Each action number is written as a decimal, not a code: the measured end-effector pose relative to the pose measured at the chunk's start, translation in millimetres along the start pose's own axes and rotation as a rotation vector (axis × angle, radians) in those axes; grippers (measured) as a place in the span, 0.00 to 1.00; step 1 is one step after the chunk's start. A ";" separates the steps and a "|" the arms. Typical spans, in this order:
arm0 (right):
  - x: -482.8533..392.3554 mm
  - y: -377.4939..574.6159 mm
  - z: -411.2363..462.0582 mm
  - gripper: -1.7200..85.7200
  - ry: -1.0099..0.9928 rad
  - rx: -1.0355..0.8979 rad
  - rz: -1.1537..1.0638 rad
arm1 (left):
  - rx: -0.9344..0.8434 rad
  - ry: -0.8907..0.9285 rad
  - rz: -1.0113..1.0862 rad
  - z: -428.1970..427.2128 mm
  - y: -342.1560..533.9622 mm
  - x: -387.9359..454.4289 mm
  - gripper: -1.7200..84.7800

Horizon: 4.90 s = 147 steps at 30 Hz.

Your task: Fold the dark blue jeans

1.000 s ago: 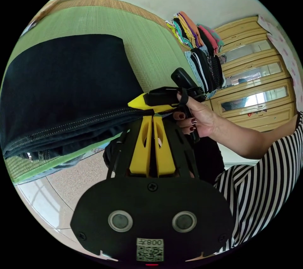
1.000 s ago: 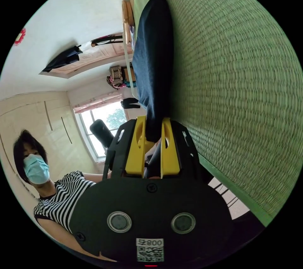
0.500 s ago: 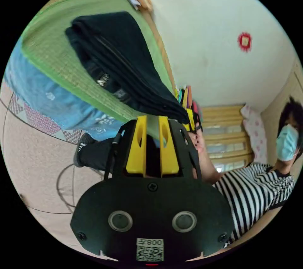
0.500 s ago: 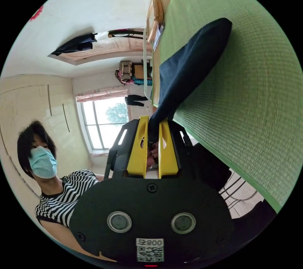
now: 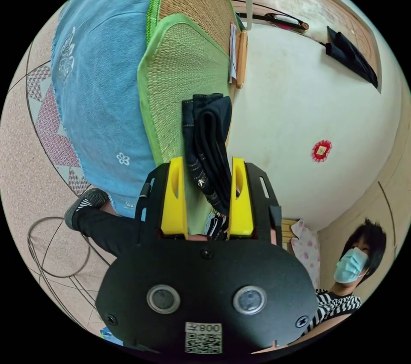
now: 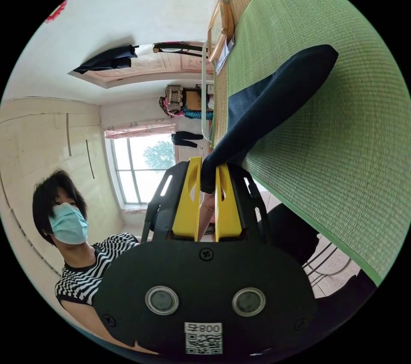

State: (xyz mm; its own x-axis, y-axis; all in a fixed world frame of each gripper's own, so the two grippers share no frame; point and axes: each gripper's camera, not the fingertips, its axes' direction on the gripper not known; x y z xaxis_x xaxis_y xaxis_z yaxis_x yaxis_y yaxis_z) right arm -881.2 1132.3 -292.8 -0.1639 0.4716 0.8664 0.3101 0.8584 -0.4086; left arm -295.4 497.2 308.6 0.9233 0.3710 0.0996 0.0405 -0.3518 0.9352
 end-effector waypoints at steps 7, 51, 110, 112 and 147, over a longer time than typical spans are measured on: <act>15.3 13.9 -40.3 0.07 -0.001 0.011 0.014 | -0.028 -0.027 -0.017 0.6 5.2 29.6 0.17; -20.3 528.2 -920.5 0.05 0.162 1.021 -0.400 | -0.959 0.130 0.726 432.8 479.6 669.3 0.10; 229.0 431.3 -944.6 0.02 0.998 0.941 -0.020 | -1.008 -0.664 1.578 669.0 966.7 965.1 0.02; 220.2 429.5 -938.5 0.02 1.038 0.933 -0.017 | -0.993 -0.654 1.577 666.1 970.3 969.3 0.02; 237.1 357.7 -992.1 0.03 1.104 1.128 -0.241 | -1.270 -0.586 1.400 558.4 918.2 739.7 0.02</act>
State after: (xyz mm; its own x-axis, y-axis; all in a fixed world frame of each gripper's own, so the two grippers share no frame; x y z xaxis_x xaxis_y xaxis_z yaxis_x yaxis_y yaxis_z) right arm 120.0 1351.1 51.1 0.7789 0.3683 0.5076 -0.5239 0.8270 0.2038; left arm 638.0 -31.3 1051.2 0.0636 0.0555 0.9964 -0.7024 0.7118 0.0052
